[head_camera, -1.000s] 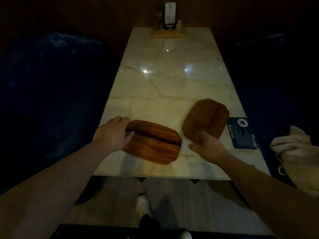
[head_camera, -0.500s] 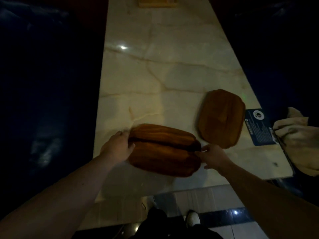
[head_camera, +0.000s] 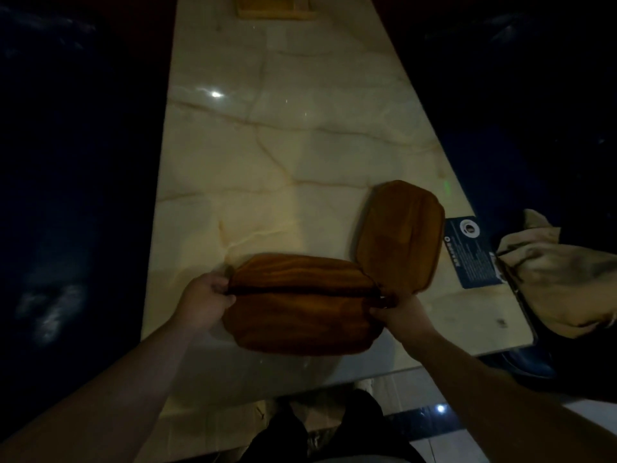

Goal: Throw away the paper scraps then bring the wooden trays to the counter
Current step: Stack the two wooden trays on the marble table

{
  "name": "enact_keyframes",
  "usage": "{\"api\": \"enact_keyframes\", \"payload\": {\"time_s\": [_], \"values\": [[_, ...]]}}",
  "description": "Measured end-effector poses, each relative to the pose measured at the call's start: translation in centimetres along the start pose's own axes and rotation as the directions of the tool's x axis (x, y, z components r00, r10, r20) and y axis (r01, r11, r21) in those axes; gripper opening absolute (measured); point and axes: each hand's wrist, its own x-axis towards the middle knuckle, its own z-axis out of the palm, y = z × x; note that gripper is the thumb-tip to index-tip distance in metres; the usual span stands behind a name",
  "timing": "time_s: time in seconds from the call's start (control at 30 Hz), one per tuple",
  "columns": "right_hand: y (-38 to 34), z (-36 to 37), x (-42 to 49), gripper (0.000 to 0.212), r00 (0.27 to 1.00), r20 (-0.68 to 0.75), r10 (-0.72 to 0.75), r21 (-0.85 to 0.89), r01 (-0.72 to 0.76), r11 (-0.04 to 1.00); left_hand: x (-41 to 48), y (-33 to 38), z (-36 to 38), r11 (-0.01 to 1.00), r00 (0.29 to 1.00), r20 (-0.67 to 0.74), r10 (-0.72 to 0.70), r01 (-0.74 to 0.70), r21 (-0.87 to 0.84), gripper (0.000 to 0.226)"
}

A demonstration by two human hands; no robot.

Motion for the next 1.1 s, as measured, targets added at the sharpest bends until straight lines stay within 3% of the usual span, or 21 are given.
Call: {"api": "enact_keyframes", "payload": {"time_s": [0.23,0.37,0.5,0.6,0.8,1.1], "values": [[-2.7,-6.0,4.2,0.035,0.997,-0.007,-0.073,0.145,0.073,0.987,-0.7,3.3,4.1,0.991,0.999,-0.034,-0.020,0.015,-0.134,0.012],[-4.9,-11.2,9.1,0.037,0.994,-0.038,-0.099,0.138,0.104,0.985,-1.5,6.8,8.5,0.984,1.000,0.007,-0.020,0.021,-0.176,0.012],[-6.9,-15.3,13.5,0.026,0.986,-0.068,-0.150,0.102,0.157,0.982,-1.3,9.0,13.3,0.940,0.993,0.077,-0.088,0.109,-0.325,0.010],[-8.2,-17.3,16.4,0.020,0.978,-0.057,-0.199,0.040,0.202,0.979,-1.2,10.6,16.6,0.912,0.982,0.114,-0.153,0.185,-0.366,0.015],[-10.2,-19.0,20.5,0.031,0.945,0.044,-0.325,-0.191,0.328,0.925,-1.2,11.7,20.8,0.864,0.966,0.133,-0.224,0.260,-0.432,0.026],[-10.4,-18.4,23.7,0.033,0.885,0.174,-0.432,-0.388,0.465,0.796,-1.5,12.4,23.2,0.874,0.950,0.090,-0.300,0.312,-0.373,0.025]]}}
